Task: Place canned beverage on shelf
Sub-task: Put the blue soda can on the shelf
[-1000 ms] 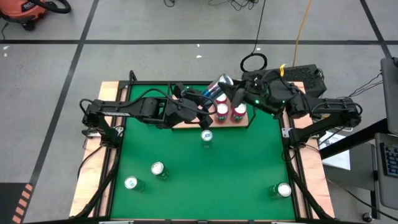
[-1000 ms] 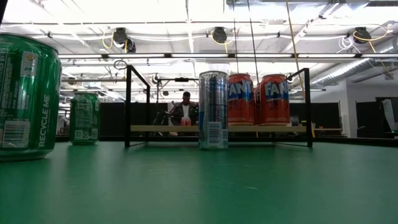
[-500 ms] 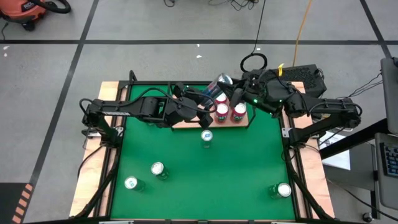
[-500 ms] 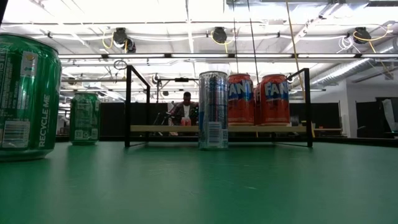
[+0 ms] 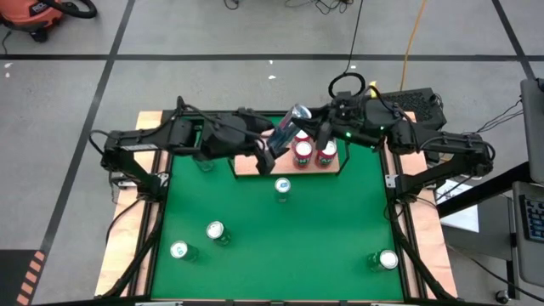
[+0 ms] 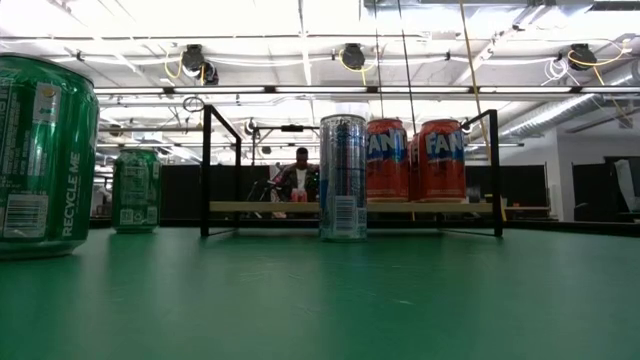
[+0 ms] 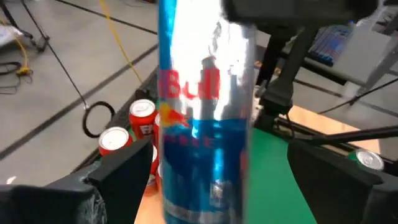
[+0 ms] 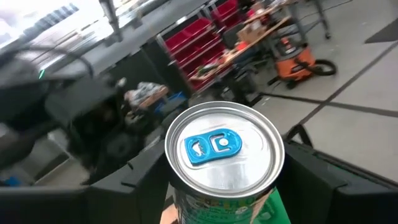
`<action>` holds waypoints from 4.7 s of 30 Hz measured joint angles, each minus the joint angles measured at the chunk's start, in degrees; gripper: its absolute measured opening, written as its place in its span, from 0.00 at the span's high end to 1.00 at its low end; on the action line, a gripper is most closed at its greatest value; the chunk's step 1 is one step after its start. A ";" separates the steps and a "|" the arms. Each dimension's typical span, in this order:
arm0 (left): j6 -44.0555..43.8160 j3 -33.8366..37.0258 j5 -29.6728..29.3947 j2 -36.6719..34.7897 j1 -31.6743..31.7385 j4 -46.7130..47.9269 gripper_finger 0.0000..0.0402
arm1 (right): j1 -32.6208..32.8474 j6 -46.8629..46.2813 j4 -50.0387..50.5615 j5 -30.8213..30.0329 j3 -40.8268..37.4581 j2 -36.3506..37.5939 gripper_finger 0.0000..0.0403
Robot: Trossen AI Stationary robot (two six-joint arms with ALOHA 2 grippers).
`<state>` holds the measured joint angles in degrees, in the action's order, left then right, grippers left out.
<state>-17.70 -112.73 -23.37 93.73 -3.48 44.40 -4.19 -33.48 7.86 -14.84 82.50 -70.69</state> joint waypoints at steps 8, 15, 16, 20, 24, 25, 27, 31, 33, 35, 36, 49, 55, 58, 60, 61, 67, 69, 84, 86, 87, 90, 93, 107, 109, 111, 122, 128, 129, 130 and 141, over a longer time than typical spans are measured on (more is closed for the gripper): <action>0.09 0.02 14.66 -0.19 5.27 1.73 0.10 | -2.63 0.08 -3.48 9.70 0.00 0.04 0.42; 0.69 0.02 21.88 -0.19 7.56 1.34 0.12 | -4.64 3.68 -6.49 18.62 0.00 0.04 0.42; 0.99 0.02 23.16 -0.19 7.74 1.01 0.14 | -4.85 4.40 -7.00 19.39 0.00 0.04 0.42; 1.57 0.02 27.19 -0.14 7.90 0.13 0.23 | -5.51 6.11 -7.29 19.94 0.00 0.04 0.42; 1.64 0.02 27.57 -0.13 7.95 -0.17 0.35 | -6.03 6.98 -7.39 20.09 0.00 0.04 0.42; 1.69 0.02 27.56 -0.13 7.97 -0.16 0.38 | -6.03 7.23 -7.41 20.01 0.00 0.04 0.42; 1.75 0.04 26.85 -0.13 7.88 -0.04 0.43 | -6.01 7.87 -7.39 20.13 0.00 0.04 0.42; 2.03 0.04 25.87 -0.11 7.90 -0.06 0.47 | -6.00 8.49 -7.30 19.87 0.00 0.04 0.41; 2.00 0.06 25.37 -0.11 7.88 -0.16 0.47 | -5.98 8.60 -7.30 19.58 0.00 0.04 0.41; 1.83 0.07 24.54 -0.11 7.84 -0.27 0.46 | -5.92 8.53 -7.30 18.15 0.00 0.04 0.39; 1.56 0.07 23.41 -0.11 7.84 -0.30 0.46 | -5.92 7.91 -7.19 16.54 0.00 0.06 0.37; 0.18 0.13 -1.52 0.46 5.73 -2.58 0.45 | -4.39 7.21 -6.95 2.59 0.06 -1.66 0.18; 0.01 0.13 -4.24 1.56 5.60 -1.86 0.45 | -4.85 6.61 -10.12 2.67 0.06 -5.53 0.18; 0.02 0.13 -4.20 1.82 5.30 -1.13 0.44 | -5.17 7.35 -11.54 4.30 0.05 -6.21 0.19; 0.07 0.13 -5.10 1.82 4.90 -0.42 0.44 | -5.47 7.29 -13.15 4.35 0.06 -6.13 0.20; 0.07 0.13 -5.23 1.82 4.76 -0.35 0.44 | -5.59 7.27 -13.67 4.42 0.06 -6.06 0.21; 0.06 0.13 -5.36 1.84 3.98 -0.47 0.44 | -6.92 6.48 -13.62 8.32 0.06 -6.10 0.30; 0.26 0.13 -5.36 1.84 3.82 -0.39 0.44 | -7.18 5.28 -13.43 10.09 0.06 -6.10 0.34; 0.24 0.13 -3.92 1.46 3.84 -0.56 0.30 | -7.43 5.56 -12.99 10.72 0.06 -6.11 0.42; -1.53 0.13 -3.03 0.97 3.86 -0.98 0.25 | -7.45 5.75 -12.99 10.78 0.06 -6.06 0.43; -2.37 0.13 -2.82 0.55 3.83 -1.41 0.23 | -7.48 6.03 -13.02 11.08 0.06 -6.03 0.43; -2.66 0.08 -1.73 -0.95 3.82 -3.20 0.18 | -8.16 6.29 -12.77 13.88 0.05 -5.95 0.43; -2.80 0.02 0.27 -2.62 4.19 -4.87 0.15 | -8.81 5.28 -12.68 17.57 0.04 -5.95 0.42; -4.52 0.02 26.11 -5.68 11.98 -4.65 0.14 | -12.81 4.34 -13.26 35.49 0.04 -5.95 0.42; -4.50 0.02 28.95 -5.60 12.73 -4.65 0.14 | -13.38 4.32 -13.50 37.72 0.04 -5.90 0.42; -4.48 0.02 30.85 -5.25 13.28 -4.61 0.14 | -13.84 4.34 -13.81 40.17 0.04 -5.89 0.42; -4.28 0.02 37.48 -1.15 14.33 -5.26 0.14 | -14.22 5.36 -14.12 43.66 0.04 -5.86 0.42; -4.06 0.11 37.16 -1.11 14.33 -8.80 0.23 | -14.22 5.67 -13.98 43.59 0.04 -5.84 0.42; -4.06 0.11 37.07 -1.11 14.33 -9.54 0.25 | -14.22 5.67 -13.89 43.57 0.04 -5.84 0.42; -4.05 0.11 36.97 -1.10 14.33 -10.12 0.28 | -14.22 5.70 -13.76 43.47 0.04 -5.85 0.42; -4.00 0.11 36.70 -1.07 14.26 -10.48 0.45 | -14.22 5.44 -13.70 42.23 0.04 -5.75 0.42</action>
<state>-21.70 -112.62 13.32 92.66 10.79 33.92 -18.41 -28.05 -5.84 27.40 82.54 -76.44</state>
